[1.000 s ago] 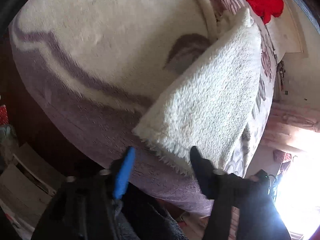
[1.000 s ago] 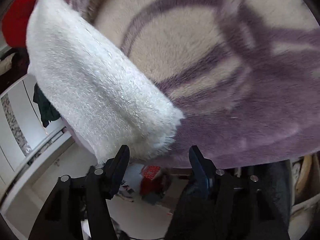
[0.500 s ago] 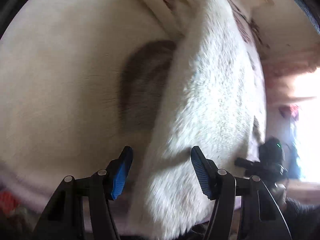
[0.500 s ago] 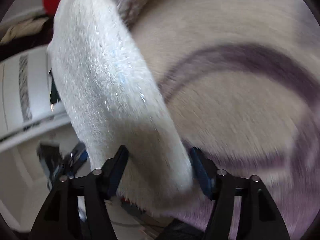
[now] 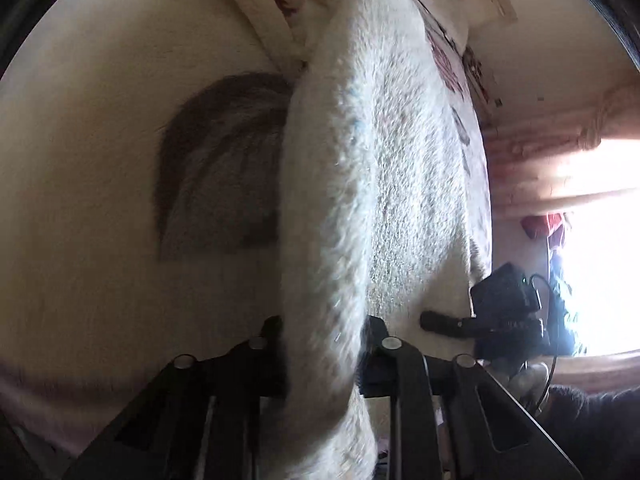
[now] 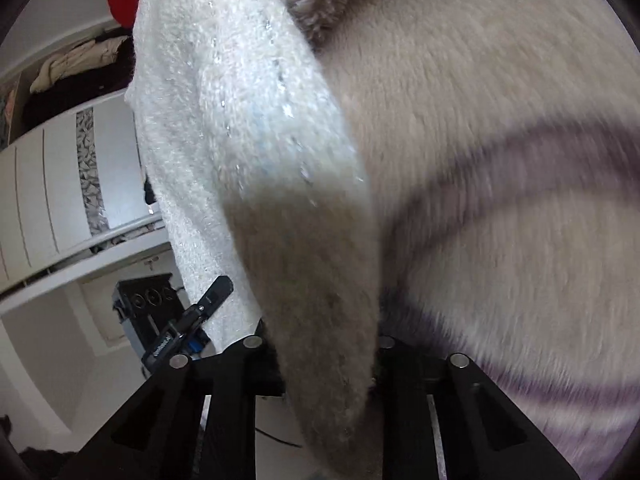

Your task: Fold large clothes

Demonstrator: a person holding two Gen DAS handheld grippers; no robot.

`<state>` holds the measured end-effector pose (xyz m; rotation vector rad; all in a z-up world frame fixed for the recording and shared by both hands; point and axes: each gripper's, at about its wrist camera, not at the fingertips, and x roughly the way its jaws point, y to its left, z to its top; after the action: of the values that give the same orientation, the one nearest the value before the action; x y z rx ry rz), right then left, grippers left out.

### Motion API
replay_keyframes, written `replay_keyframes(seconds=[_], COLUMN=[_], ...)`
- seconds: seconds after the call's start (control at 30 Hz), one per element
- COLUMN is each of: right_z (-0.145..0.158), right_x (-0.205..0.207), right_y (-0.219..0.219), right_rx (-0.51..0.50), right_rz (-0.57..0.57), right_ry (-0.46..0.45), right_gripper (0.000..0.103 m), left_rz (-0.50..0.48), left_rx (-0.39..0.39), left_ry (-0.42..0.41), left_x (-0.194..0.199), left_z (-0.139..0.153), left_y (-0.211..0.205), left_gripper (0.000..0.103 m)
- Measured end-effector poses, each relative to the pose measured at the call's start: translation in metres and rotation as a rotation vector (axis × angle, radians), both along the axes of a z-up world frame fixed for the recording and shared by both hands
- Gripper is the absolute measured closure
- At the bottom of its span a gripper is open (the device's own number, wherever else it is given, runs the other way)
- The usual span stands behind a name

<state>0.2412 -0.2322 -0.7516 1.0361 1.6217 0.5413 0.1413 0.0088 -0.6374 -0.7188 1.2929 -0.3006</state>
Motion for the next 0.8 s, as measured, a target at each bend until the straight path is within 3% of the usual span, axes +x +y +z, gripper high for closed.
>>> replay_keyframes(seconds=[0.17,0.23,0.33,0.37,0.4,0.43,0.5,0.6,0.63,0.67,0.7,0.8], right_z=[0.049,0.055,0.041,0.033,0.021,0.014,0.003,0.001,0.004,0.008,0.014,0.04], right_x=[-0.023,-0.034,-0.042,-0.04,-0.038,-0.035,-0.031,-0.026,-0.025,-0.024,-0.023,-0.019], right_y=[0.015,0.019,0.032,0.039,0.042,0.044,0.051,0.066,0.071,0.076,0.082,0.099], right_rx=[0.003,0.001,0.002,-0.007,-0.01,-0.013,0.021,0.051,0.051,0.05,0.063,0.085], right_rz=[0.037,0.073,0.104,0.095,0.083,0.084,0.08,0.091,0.091,0.089,0.096,0.098], right_ry=[0.039,0.066,0.094,0.107,0.128,0.136,0.15,0.14,0.135,0.13,0.125,0.139], right_gripper=[0.085,0.085,0.079,0.072,0.059,0.056,0.054,0.054,0.057,0.075,0.08,0.082], left_rz=[0.049,0.061,0.09,0.084,0.071,0.061,0.037,-0.003,-0.02,-0.027,-0.023,0.016], left_rx=[-0.018,-0.022,-0.068,-0.07,-0.073,-0.078,-0.114,-0.088,-0.063,-0.047,-0.033,-0.043], left_ry=[0.046,0.071,0.127,0.137,0.148,0.158,0.175,0.149,0.128,0.122,0.132,0.162], left_x=[-0.048,-0.06,-0.055,-0.051,-0.045,-0.042,-0.031,-0.021,-0.018,-0.016,-0.015,-0.014], left_z=[0.023,0.02,-0.007,-0.011,-0.019,-0.025,-0.037,-0.036,-0.029,-0.022,-0.016,0.005], left_y=[0.005,0.008,0.008,0.013,0.013,0.014,0.007,-0.004,-0.011,-0.017,-0.02,-0.023], left_gripper=[0.092,0.092,0.088,0.086,0.079,0.067,0.063,0.065,0.078,0.08,0.082,0.085])
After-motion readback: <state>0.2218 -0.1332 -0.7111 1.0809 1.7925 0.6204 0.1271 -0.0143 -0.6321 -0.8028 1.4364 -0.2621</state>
